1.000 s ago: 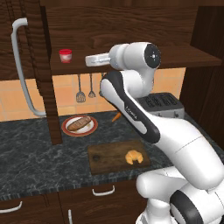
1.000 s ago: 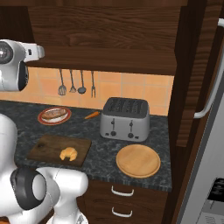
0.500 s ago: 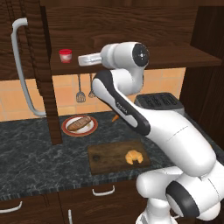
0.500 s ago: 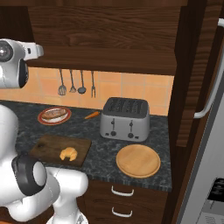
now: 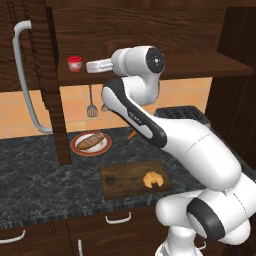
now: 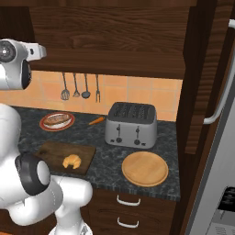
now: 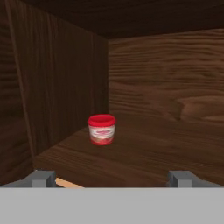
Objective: From the different types of pastries on the counter, select a croissant and place it on the cutting board. Then retrieve a jar of jam from the cabinet and place it alongside the croissant on the cutting board.
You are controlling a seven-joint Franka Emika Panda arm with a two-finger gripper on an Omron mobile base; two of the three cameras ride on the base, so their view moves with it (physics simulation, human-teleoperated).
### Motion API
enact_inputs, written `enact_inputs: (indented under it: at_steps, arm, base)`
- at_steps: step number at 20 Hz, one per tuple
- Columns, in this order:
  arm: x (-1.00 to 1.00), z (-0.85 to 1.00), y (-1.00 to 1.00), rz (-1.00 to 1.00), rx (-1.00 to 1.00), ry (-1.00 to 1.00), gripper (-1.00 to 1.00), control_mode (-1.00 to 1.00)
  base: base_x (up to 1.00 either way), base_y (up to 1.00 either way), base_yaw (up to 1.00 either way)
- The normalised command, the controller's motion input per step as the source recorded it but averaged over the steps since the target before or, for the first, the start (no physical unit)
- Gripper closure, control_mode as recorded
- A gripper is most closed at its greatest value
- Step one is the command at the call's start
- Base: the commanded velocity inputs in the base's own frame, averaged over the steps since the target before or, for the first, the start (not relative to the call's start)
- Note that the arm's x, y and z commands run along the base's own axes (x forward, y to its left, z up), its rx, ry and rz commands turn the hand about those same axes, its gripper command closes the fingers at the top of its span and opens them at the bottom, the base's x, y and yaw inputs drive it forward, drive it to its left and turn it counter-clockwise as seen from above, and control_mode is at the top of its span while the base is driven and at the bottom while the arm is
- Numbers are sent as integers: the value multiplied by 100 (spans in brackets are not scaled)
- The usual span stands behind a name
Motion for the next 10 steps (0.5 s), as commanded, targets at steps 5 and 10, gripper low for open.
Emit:
enact_inputs:
  at_steps: [5,10]
  arm:
    - [32,1,7,0,0,11,-100,-100]
    - [34,6,29,0,0,12,-100,-100]
  base:
    - [0,0,0]
    - [0,0,0]
